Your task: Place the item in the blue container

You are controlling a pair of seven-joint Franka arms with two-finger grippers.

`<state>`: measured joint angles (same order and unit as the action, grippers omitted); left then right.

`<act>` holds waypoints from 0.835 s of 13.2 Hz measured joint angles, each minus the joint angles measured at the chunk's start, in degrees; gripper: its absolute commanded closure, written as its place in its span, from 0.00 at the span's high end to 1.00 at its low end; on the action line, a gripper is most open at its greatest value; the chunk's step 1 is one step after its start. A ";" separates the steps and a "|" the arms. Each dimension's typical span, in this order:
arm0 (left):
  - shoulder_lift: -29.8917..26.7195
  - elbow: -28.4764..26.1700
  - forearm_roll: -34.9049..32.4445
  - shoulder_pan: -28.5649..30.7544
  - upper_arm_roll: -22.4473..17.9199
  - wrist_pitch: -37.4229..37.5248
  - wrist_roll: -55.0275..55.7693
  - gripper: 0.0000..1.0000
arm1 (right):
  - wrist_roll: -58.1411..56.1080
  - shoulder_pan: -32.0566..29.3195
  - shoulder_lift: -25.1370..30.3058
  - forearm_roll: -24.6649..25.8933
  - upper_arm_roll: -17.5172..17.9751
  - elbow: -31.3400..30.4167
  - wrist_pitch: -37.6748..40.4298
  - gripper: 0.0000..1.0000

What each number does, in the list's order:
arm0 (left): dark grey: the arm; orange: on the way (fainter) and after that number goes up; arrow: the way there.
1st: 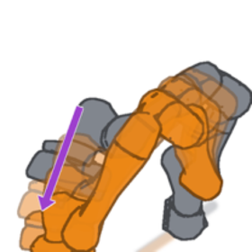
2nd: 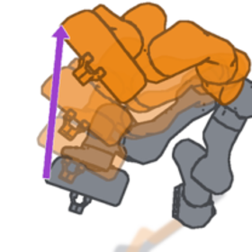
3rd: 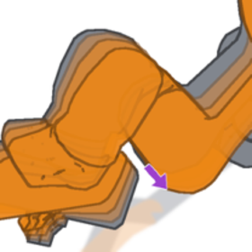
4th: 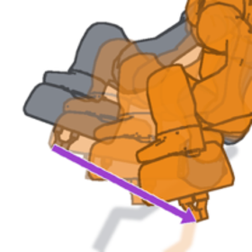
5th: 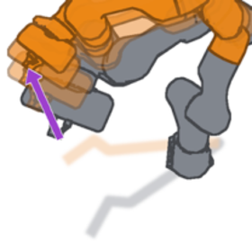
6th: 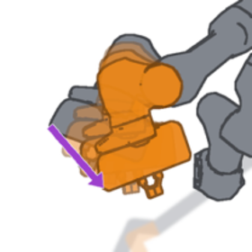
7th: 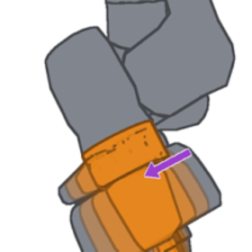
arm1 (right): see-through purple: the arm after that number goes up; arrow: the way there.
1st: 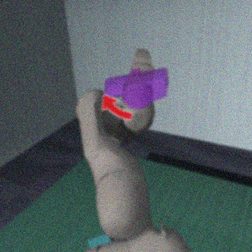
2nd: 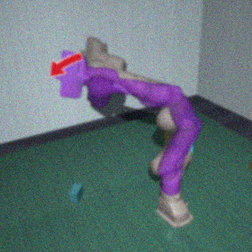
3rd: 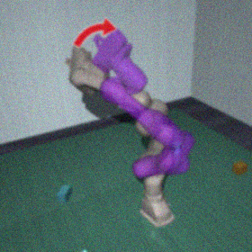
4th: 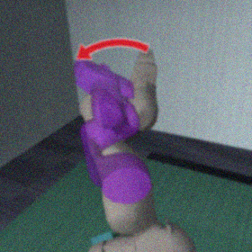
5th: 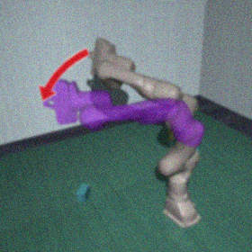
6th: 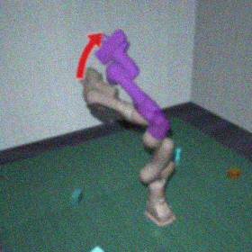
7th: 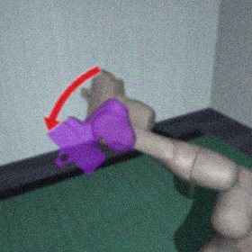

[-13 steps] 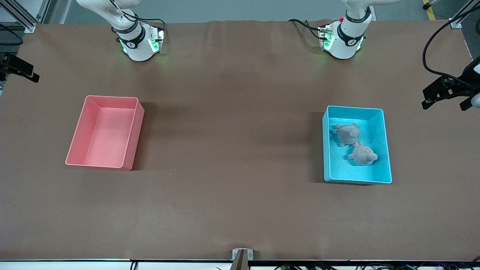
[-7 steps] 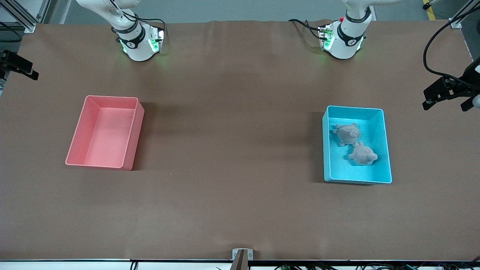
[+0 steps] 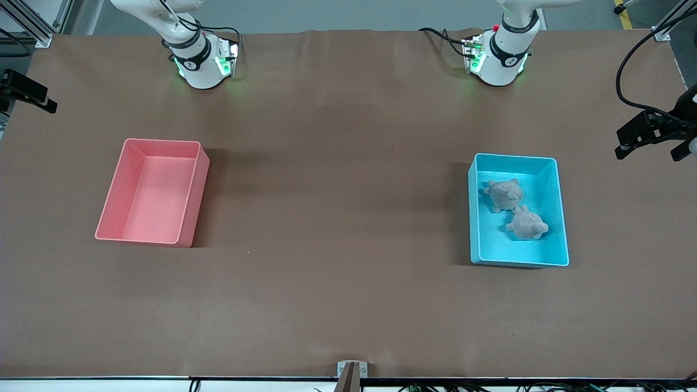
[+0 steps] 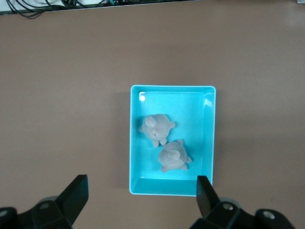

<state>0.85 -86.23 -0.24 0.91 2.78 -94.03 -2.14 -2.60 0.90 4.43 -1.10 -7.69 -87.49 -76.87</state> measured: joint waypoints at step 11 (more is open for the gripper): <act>0.00 0.13 1.73 0.24 -0.21 0.02 1.04 1.00 | -0.07 0.33 0.19 -0.03 0.30 0.00 0.54 1.00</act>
<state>0.85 -86.10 1.49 1.14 2.57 -94.01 -1.10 -2.68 1.23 4.62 -1.13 -7.39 -87.49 -76.33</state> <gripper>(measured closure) 0.000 0.000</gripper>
